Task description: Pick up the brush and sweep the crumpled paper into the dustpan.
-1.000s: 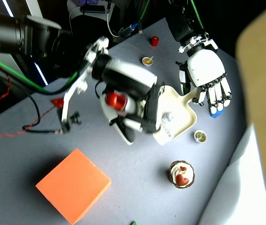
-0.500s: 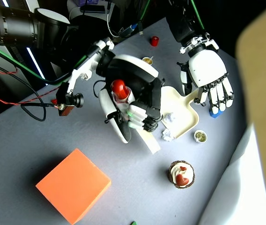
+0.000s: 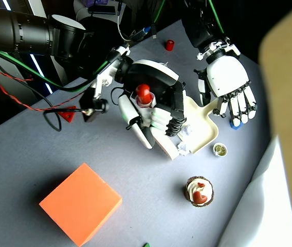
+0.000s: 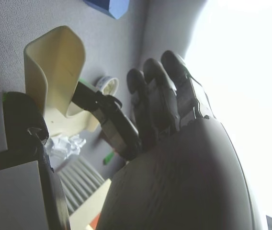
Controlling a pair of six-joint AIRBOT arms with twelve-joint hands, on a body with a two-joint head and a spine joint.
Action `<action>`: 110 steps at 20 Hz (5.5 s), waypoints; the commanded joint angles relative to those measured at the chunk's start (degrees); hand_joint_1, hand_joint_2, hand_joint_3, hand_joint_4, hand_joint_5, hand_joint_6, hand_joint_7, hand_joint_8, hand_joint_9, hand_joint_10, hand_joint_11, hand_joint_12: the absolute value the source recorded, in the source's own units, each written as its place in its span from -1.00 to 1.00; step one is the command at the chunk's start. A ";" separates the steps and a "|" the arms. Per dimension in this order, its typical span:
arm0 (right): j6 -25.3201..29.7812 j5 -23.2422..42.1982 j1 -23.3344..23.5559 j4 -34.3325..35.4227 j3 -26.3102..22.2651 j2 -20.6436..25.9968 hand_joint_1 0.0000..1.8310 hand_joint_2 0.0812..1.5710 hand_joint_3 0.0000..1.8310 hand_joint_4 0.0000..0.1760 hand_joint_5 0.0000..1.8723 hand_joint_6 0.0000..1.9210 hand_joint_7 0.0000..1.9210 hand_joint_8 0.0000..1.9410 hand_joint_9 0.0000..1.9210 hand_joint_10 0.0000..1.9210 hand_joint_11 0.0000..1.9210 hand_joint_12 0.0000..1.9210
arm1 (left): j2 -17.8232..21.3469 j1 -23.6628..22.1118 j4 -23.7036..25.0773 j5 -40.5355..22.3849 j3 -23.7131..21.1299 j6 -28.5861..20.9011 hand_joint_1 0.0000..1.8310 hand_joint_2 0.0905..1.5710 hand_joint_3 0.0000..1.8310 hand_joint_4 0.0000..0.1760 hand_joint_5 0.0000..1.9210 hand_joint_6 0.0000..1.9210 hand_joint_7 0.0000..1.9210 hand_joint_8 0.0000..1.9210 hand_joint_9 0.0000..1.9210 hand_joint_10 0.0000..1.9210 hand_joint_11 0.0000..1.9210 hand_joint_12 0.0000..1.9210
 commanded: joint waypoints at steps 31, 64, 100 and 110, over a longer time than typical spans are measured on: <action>15.82 7.21 6.46 -18.24 0.50 2.12 0.50 0.46 -1.00 1.00 0.13 1.00 0.27 1.00 0.33 1.00 0.28 1.00 | 0.29 0.63 0.52 -6.35 0.03 0.06 0.23 0.30 -1.00 -1.00 0.17 -0.22 -0.55 -1.00 -0.65 -1.00 -0.94 -0.40; 26.94 -4.37 -0.67 -27.12 8.18 -5.98 0.49 0.46 -1.00 1.00 0.10 1.00 0.25 1.00 0.32 1.00 0.28 1.00 | 0.54 0.48 -0.76 -7.12 0.24 0.06 0.25 0.30 -1.00 -1.00 0.18 -0.24 -0.56 -1.00 -0.63 -1.00 -0.88 -0.45; 29.47 -12.54 -10.68 -28.14 -2.00 7.30 0.39 0.46 -1.00 1.00 0.11 1.00 0.29 1.00 0.35 1.00 0.29 1.00 | 0.96 -0.91 -0.21 -7.19 0.35 0.06 0.03 0.18 -1.00 0.51 -0.24 -1.00 -0.69 -1.00 -0.74 -1.00 -0.97 -0.57; 25.65 -7.84 -11.26 -23.55 -7.11 10.08 -0.03 -0.03 -1.00 -1.00 -0.31 0.01 -0.66 0.85 -0.74 0.94 -0.94 1.00 | 1.75 -1.09 -0.20 -7.10 -0.18 0.06 0.01 0.11 -1.00 0.49 -0.26 -0.98 -0.71 -0.99 -0.78 -0.99 -0.97 -0.64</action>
